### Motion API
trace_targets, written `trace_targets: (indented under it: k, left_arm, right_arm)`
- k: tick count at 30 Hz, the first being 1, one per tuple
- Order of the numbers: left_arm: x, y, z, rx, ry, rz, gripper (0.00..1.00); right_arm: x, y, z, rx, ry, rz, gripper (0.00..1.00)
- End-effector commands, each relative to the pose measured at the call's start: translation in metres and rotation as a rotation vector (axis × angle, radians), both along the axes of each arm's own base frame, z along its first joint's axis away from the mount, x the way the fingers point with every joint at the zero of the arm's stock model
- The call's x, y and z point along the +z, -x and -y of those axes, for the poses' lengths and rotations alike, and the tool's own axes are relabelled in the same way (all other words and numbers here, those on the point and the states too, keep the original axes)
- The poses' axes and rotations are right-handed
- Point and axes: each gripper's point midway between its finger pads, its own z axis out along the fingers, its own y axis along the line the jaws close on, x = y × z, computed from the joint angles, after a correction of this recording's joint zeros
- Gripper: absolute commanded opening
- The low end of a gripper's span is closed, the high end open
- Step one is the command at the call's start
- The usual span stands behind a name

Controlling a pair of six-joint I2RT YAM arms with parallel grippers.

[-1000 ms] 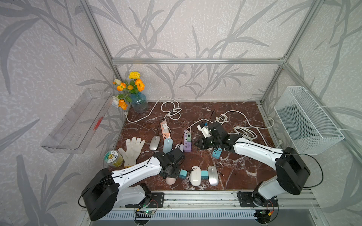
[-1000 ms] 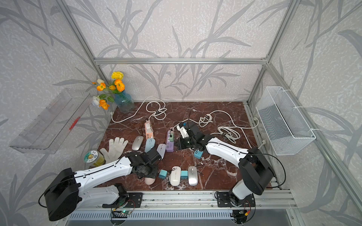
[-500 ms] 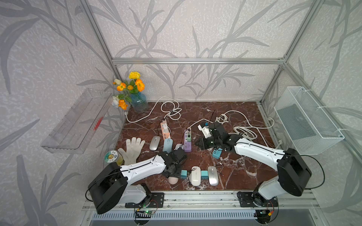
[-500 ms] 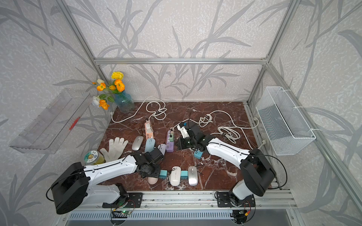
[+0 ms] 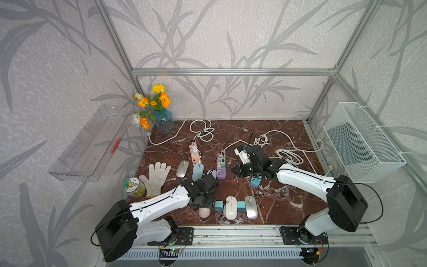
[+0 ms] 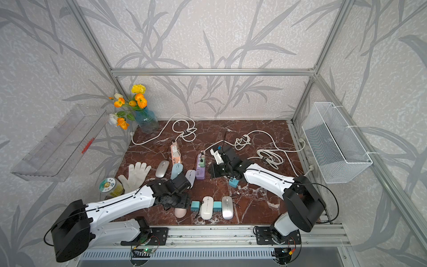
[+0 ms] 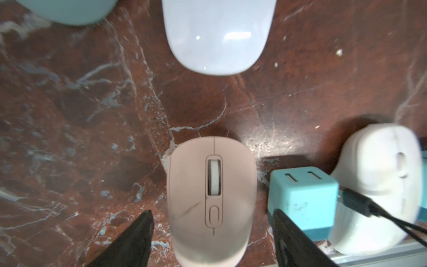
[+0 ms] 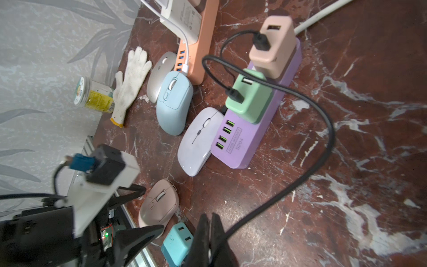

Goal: Unplug the wireless mouse
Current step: Place the mouse at the center of the board, then place the power cord at the center of the board, then remove the power cord from the plug.

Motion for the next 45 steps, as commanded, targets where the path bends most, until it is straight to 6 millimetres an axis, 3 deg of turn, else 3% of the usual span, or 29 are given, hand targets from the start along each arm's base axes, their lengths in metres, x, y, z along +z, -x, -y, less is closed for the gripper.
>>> trace_targets:
  k: [1, 5, 9, 13, 17, 20, 24, 27, 31, 37, 45]
  left_arm:
    - [0.038, -0.031, 0.011, -0.026, 0.036, 0.176, 0.75]
    - [0.065, -0.066, 0.032, -0.040, 0.113, 0.292, 0.68]
    - [0.074, -0.100, 0.052, -0.037, 0.202, 0.333, 0.67]
    - [0.069, -0.130, 0.059, 0.030, 0.248, 0.332, 0.51]
    - [0.059, -0.150, 0.072, 0.083, 0.349, 0.320, 0.33]
    - [0.047, -0.159, 0.077, 0.142, 0.416, 0.280, 0.16]
    - [0.034, -0.167, 0.076, 0.216, 0.497, 0.268, 0.01]
    - [0.028, -0.172, 0.071, 0.268, 0.559, 0.268, 0.00]
    - [0.023, -0.179, 0.068, 0.313, 0.641, 0.257, 0.00]
    - [0.023, -0.189, 0.066, 0.349, 0.731, 0.254, 0.00]
    - [0.004, -0.182, 0.064, 0.379, 0.753, 0.212, 0.00]
  right_arm:
    - [0.002, -0.007, 0.017, -0.055, 0.094, 0.033, 0.00]
    - [0.005, -0.018, 0.030, -0.101, 0.179, 0.062, 0.00]
    - [0.010, -0.023, 0.033, -0.100, 0.219, 0.083, 0.00]
    - [0.013, -0.025, 0.029, -0.082, 0.234, 0.075, 0.02]
    - [0.025, -0.034, 0.036, -0.127, 0.269, 0.117, 0.16]
    - [0.037, -0.038, 0.037, -0.126, 0.293, 0.142, 0.24]
    - [0.051, -0.041, 0.039, -0.143, 0.347, 0.185, 0.28]
    - [0.059, -0.041, 0.032, -0.156, 0.359, 0.188, 0.28]
    - [0.058, -0.035, 0.004, -0.143, 0.336, 0.154, 0.28]
    - [0.036, -0.039, -0.019, -0.186, 0.368, 0.091, 0.29]
    - [0.011, -0.051, -0.036, -0.207, 0.437, 0.021, 0.36]
